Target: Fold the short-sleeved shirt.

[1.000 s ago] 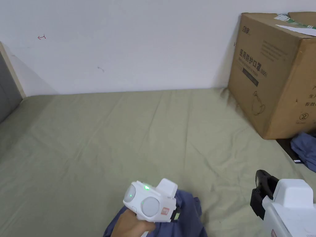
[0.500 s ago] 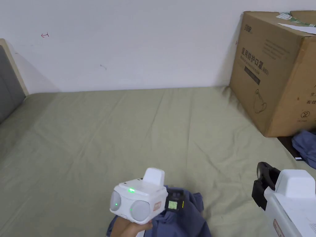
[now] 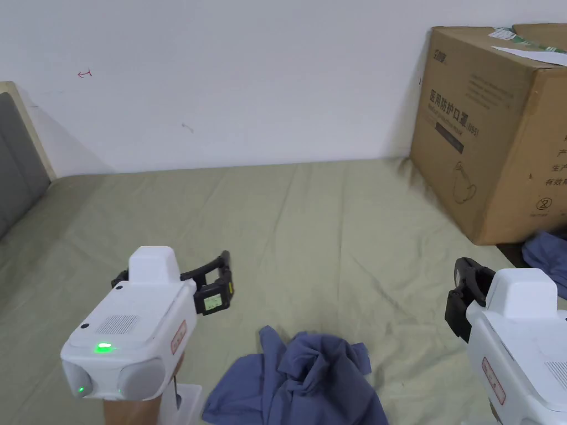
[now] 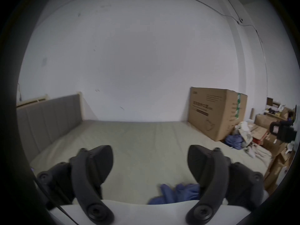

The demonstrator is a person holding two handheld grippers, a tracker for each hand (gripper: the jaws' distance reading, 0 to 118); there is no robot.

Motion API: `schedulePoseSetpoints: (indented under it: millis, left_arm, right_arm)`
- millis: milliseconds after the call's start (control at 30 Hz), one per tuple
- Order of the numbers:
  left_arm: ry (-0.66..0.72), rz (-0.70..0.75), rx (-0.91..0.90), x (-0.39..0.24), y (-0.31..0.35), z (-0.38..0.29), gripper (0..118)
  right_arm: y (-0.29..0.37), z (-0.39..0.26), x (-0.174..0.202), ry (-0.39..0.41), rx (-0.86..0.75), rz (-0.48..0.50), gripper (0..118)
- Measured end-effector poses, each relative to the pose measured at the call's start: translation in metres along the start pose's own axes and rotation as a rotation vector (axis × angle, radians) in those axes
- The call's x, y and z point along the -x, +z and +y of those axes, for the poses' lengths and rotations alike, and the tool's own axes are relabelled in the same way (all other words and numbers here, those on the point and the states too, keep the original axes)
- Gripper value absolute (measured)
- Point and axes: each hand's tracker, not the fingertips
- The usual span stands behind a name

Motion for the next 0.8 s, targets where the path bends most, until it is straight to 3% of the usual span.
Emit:
schedulePoseSetpoints:
  millis: [100, 133, 167, 233, 433, 567, 800]
  left_arm:
    - [-0.035, 0.037, -0.010, 0.009, 0.005, -0.006, 65]
    - [-0.037, 0.040, -0.008, 0.012, 0.006, -0.007, 49]
    - [-0.044, 0.038, -0.009, 0.014, 0.007, -0.010, 26]
    - [-0.047, 0.044, -0.007, 0.016, 0.007, -0.015, 4]
    - [-0.007, 0.015, 0.059, 0.019, 0.002, -0.018, 0]
    - [0.057, -0.018, 0.321, 0.024, -0.029, -0.036, 0]
    - [0.092, -0.050, 0.628, 0.022, -0.079, -0.114, 0]
  right_arm:
    - [0.000, 0.002, 0.003, 0.000, -0.010, 0.008, 0]
    - [0.000, 0.002, 0.004, 0.001, -0.013, 0.012, 0]
    - [0.000, 0.003, 0.005, 0.002, -0.015, 0.014, 0]
    - [0.000, 0.003, 0.006, 0.003, -0.018, 0.018, 0]
    - [-0.003, 0.002, 0.007, 0.006, -0.012, 0.024, 0]
    - [-0.006, -0.002, 0.006, 0.003, -0.002, 0.023, 0]
    - [-0.015, -0.015, 0.002, 0.001, 0.035, 0.020, 0]
